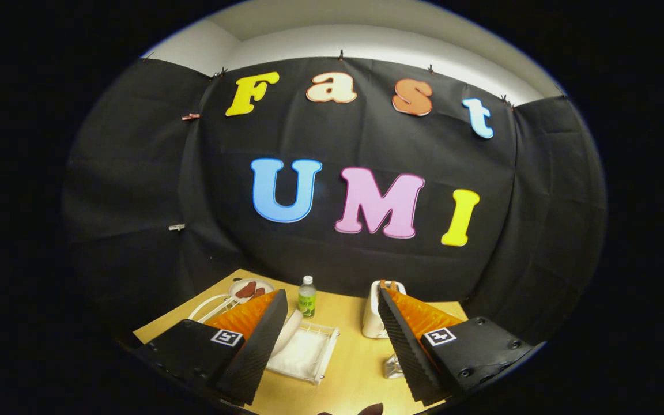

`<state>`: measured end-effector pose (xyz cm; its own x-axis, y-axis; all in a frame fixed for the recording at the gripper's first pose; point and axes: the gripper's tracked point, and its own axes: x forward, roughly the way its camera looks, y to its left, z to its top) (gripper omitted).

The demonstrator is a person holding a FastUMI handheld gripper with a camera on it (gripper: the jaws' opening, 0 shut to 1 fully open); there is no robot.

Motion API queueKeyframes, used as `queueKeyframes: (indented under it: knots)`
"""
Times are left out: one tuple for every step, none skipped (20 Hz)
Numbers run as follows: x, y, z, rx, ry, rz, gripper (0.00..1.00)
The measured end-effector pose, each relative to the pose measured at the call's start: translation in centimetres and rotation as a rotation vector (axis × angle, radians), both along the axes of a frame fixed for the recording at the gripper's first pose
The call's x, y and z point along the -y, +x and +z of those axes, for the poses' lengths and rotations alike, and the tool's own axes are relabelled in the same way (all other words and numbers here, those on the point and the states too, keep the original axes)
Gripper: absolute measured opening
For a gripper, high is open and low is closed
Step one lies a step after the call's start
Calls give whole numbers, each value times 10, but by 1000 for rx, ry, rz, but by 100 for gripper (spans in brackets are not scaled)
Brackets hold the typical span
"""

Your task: Take the plate from the dish rack, then take the spoon from the basket and place it into the plate.

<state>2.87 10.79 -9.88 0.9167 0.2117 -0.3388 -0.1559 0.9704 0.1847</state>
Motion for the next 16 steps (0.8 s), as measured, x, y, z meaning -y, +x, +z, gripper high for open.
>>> queueKeyframes:
  knots:
    - [-9,4,-10,-29,9,6,98]
    - [-19,7,-18,-56,18,14,97]
    - [-30,11,-27,-82,30,23,98]
    - [-40,15,-36,-113,40,29,98]
    - [-49,18,-47,-146,49,33,98]
    - [-59,22,-58,-181,57,38,98]
    - [-69,26,-69,-214,66,41,98]
    - [-77,30,-81,-247,71,41,98]
    - [-85,34,-95,-280,73,36,98]
    - [-93,36,-109,-311,75,31,98]
    - [-100,39,-122,-345,76,30,98]
    - [-107,43,-136,-378,74,25,98]
    - [-113,48,-148,-407,72,19,98]
    - [-118,51,-159,-431,68,17,98]
    - [-123,54,-168,-454,64,13,98]
    - [-127,57,-180,-476,59,10,98]
